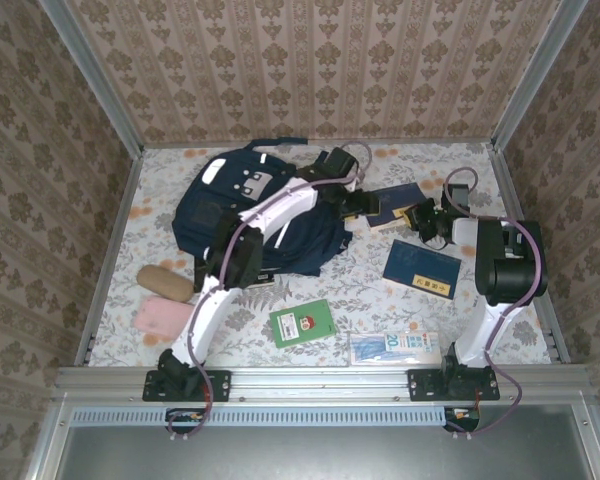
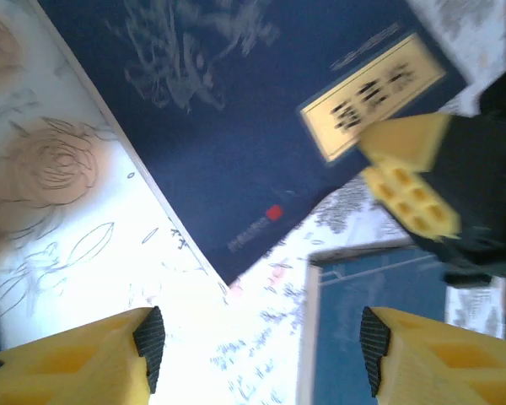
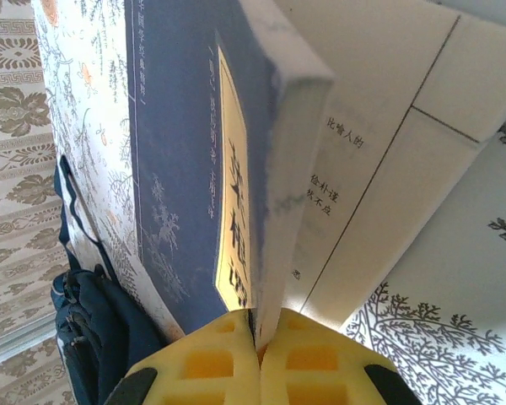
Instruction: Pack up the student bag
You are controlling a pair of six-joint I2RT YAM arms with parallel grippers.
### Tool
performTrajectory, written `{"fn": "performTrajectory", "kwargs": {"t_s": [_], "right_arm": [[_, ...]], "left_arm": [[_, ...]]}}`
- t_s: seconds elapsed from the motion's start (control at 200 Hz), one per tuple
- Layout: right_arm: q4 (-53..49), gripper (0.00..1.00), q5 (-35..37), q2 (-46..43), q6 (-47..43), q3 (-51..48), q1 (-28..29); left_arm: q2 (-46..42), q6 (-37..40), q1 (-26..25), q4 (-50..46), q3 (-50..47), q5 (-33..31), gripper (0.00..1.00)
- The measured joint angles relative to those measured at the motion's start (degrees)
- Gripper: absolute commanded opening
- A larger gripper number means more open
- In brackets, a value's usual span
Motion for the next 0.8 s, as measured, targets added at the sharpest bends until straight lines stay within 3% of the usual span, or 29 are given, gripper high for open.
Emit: {"fn": "performTrajectory", "kwargs": {"t_s": [0.165,0.355,0.8], "right_arm": [[0.9,0.0,-3.0,-1.7,0.2,0.4,-0.1],[1.3,0.0,-5.7,-9.3,0.5,0.5,0.2],[-0.7,0.0,-15.6,-22.3,-3.4,5.3,7.5]], "left_arm": [[-11.0,1.0,3.5,0.0,-4.0,-1.0,0.74],[-20.7,2.9,6.9,0.1,-9.5,-3.1,0.76],[-22.3,8.3,10.9,-2.3,-13.7,-2.1,0.78]]}}
